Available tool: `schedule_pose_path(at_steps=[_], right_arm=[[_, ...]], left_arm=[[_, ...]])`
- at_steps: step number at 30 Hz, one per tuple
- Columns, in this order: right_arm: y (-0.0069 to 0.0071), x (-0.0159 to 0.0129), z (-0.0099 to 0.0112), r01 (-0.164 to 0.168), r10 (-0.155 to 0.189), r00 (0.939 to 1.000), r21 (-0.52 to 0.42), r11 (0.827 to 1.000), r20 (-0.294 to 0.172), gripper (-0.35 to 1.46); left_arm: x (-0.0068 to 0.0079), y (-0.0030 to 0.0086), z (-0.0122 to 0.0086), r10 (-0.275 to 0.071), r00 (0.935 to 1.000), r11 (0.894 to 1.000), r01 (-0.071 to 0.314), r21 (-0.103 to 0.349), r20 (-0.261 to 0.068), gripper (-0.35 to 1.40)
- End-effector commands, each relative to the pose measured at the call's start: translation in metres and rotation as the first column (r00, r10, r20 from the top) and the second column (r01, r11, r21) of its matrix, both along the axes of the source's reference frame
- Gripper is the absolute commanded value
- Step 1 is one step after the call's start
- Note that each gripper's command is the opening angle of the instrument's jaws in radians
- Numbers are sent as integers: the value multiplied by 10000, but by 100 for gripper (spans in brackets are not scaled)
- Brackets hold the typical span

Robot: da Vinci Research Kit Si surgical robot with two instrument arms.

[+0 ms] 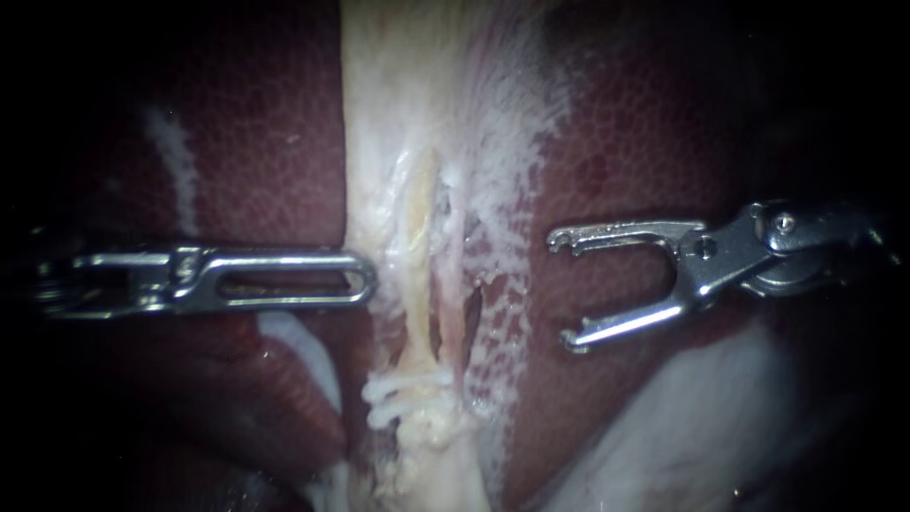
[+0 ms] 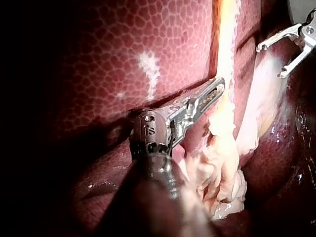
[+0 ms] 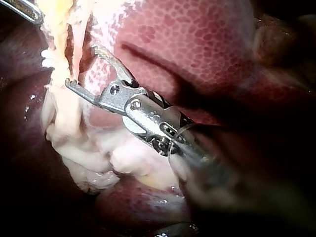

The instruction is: Going back second clip left tube

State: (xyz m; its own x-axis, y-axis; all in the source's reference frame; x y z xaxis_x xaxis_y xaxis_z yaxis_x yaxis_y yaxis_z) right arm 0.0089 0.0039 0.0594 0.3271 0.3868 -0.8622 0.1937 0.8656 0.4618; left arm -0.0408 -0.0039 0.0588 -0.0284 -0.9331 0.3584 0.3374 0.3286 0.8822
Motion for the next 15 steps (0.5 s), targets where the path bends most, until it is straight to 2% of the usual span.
schedule_pose_path(at_steps=[1,15], right_arm=[[0,-1,0,1,-1,10000,-1,10000,-1,60],[0,-1,-1,4,-4,10000,1,10000,-3,60]], left_arm=[[-1,-1,1,11,10000,10000,-11,3,-21,-35],[-3,-2,0,62,10000,10000,-62,21,-54,-35]])
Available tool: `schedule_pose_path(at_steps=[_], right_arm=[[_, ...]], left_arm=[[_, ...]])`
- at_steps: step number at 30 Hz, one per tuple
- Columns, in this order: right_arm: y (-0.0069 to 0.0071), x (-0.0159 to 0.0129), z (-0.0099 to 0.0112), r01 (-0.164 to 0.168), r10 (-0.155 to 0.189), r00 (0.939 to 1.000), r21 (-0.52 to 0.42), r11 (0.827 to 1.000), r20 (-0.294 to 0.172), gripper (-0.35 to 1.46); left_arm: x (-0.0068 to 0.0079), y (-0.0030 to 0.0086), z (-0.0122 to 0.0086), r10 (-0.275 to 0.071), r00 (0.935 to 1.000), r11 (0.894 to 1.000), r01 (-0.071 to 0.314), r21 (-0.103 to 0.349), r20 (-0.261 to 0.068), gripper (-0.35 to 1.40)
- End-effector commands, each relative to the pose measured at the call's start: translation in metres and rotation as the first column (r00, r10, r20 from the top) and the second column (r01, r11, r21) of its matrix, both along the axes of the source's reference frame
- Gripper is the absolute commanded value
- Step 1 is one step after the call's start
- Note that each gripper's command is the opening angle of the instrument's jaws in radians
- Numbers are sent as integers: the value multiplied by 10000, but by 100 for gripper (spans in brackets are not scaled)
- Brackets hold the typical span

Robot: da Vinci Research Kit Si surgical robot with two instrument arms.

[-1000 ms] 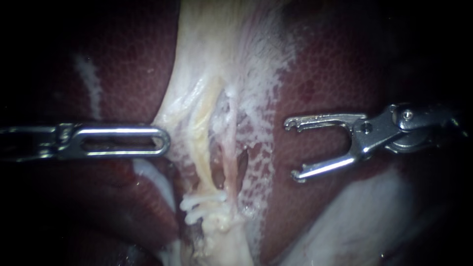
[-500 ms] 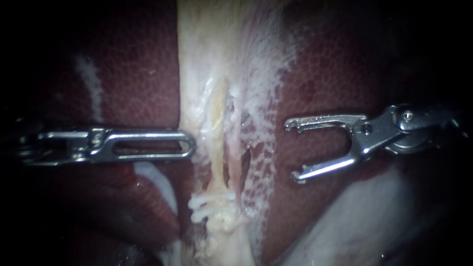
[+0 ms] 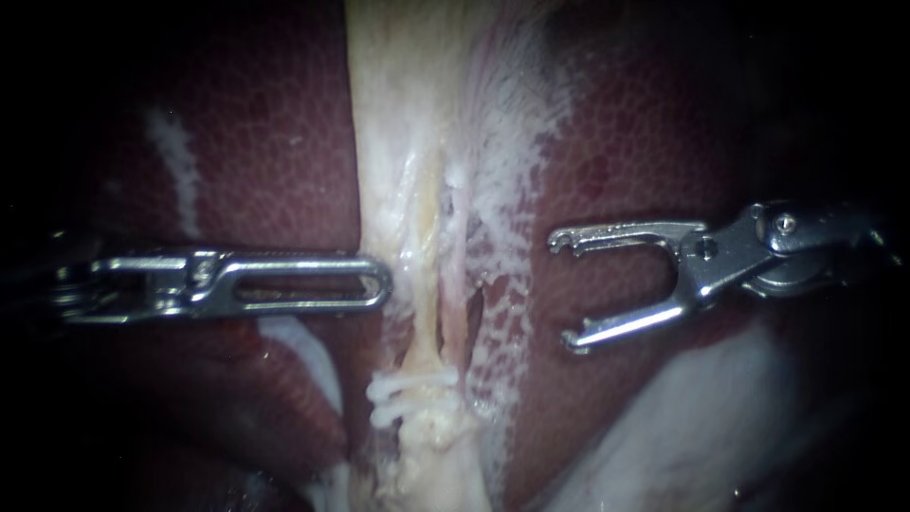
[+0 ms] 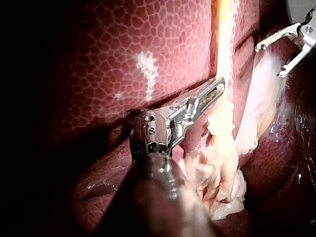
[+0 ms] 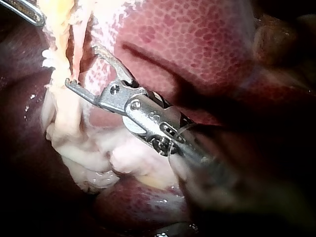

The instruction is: Going back second clip left tube

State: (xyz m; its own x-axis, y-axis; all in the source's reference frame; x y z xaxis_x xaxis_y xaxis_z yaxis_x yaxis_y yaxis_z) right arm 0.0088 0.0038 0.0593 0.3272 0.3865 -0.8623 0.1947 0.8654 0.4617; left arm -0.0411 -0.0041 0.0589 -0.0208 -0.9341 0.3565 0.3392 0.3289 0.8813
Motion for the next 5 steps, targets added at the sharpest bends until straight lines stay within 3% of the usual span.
schedule_pose_path(at_steps=[1,5], right_arm=[[0,0,-1,-5,5,10000,2,10000,-1,60],[-1,0,-2,-2,2,10000,4,10000,-3,60]], left_arm=[[-1,0,-1,-3,10000,10000,3,0,-10,-35],[-1,0,-1,-3,10000,10000,3,0,-10,-35]])
